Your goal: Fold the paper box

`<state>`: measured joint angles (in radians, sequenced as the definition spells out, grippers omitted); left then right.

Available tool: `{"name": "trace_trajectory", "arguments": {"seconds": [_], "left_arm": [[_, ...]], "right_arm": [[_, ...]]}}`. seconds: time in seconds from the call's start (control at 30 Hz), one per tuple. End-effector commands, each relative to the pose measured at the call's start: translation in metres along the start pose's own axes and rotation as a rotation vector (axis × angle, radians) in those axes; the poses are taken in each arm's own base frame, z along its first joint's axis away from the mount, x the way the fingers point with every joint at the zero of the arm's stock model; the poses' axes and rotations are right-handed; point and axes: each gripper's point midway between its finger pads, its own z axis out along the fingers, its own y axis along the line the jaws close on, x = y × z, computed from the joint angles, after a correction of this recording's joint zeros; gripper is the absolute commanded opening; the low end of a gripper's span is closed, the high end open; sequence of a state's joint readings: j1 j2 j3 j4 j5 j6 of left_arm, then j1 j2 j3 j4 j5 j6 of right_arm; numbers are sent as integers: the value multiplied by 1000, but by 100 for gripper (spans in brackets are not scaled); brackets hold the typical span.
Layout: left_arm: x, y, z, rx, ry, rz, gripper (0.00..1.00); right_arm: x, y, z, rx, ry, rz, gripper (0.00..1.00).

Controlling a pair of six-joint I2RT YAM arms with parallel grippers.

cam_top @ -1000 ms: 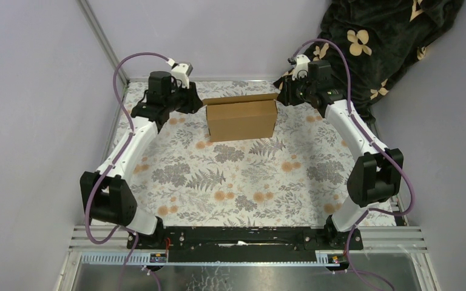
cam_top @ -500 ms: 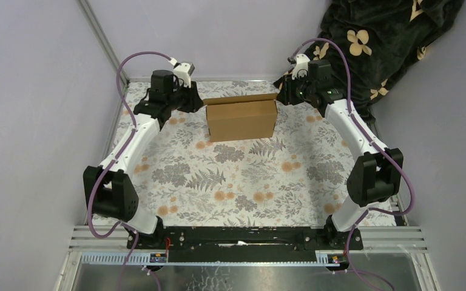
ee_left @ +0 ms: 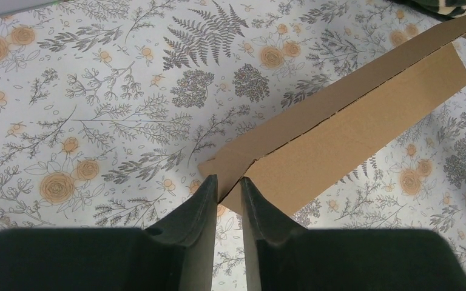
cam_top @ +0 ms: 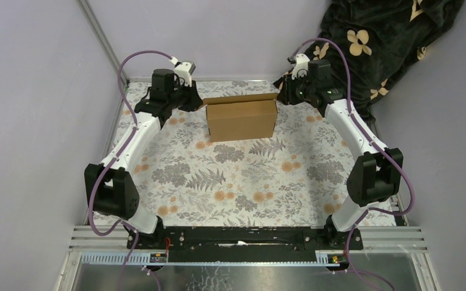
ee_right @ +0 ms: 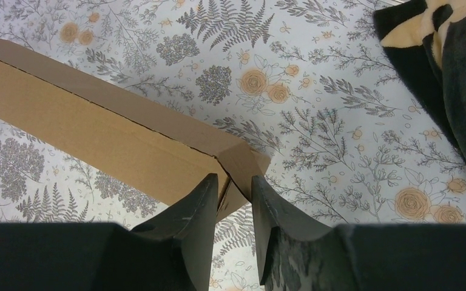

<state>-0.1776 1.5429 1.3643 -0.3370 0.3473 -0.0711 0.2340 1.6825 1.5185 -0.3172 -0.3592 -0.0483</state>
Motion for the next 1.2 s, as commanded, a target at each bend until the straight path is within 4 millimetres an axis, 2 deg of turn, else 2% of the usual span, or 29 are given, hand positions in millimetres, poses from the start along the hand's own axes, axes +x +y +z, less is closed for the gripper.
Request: {"name": "trace_trajectory", "arguments": {"seconds": [0.0,0.33,0.8,1.17], "left_arm": [[-14,-1,1,12,-28,31,26],[-13,0,3,11,-20,29,19],[-11,1,5,8,-8,24,16],[-12,1,6,11,-7,22,15]], "right_arm": [[-23,9,-4,-25,-52,-38,34],[-24,9,-4,-25,-50,-39,32],[-29,12,-2,-30,-54,-42,29],[-23,11,2,-17,-34,-46,28]]}}
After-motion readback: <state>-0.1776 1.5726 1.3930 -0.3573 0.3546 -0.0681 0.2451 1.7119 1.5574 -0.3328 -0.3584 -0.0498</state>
